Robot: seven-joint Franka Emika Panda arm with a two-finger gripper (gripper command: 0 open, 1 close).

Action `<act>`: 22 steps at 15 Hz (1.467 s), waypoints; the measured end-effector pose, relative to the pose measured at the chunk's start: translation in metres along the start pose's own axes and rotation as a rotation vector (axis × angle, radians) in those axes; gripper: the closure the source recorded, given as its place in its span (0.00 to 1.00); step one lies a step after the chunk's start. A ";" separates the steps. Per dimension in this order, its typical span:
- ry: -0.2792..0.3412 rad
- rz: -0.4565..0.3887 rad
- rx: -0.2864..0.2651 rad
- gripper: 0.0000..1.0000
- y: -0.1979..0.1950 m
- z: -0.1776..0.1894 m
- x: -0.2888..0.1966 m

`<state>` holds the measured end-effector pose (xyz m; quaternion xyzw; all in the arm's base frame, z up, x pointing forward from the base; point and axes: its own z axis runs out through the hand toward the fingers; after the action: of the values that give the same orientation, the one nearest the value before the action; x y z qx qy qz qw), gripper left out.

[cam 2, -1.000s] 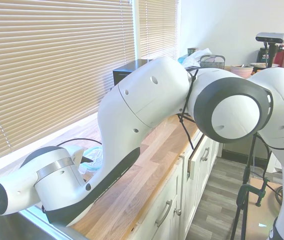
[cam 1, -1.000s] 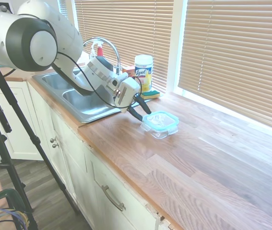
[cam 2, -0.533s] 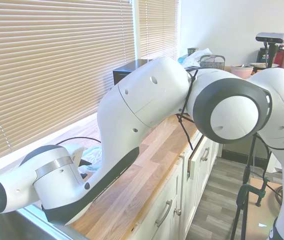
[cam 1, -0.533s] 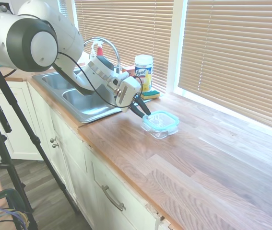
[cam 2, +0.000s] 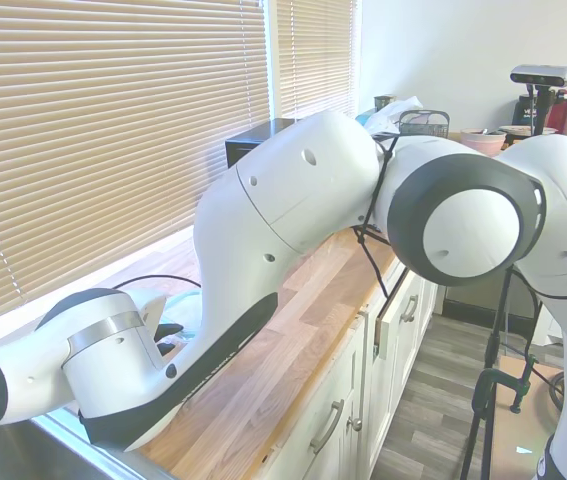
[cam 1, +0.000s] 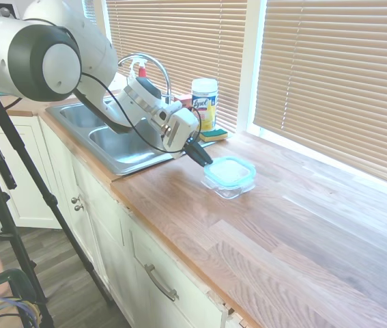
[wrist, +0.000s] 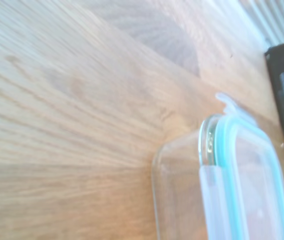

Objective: Uncover the lid of the food container

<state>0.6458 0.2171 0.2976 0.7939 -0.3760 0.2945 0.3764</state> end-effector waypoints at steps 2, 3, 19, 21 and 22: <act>-0.029 0.022 0.010 1.00 0.006 -0.005 0.013; -0.044 0.034 0.015 1.00 0.010 -0.004 0.022; -0.320 0.372 0.035 1.00 0.132 0.083 0.197; -0.376 0.401 0.020 1.00 0.154 0.120 0.203; -0.396 0.409 0.010 1.00 0.163 0.136 0.203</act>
<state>0.6473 -0.0411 0.4373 0.7455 -0.5930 0.2053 0.2245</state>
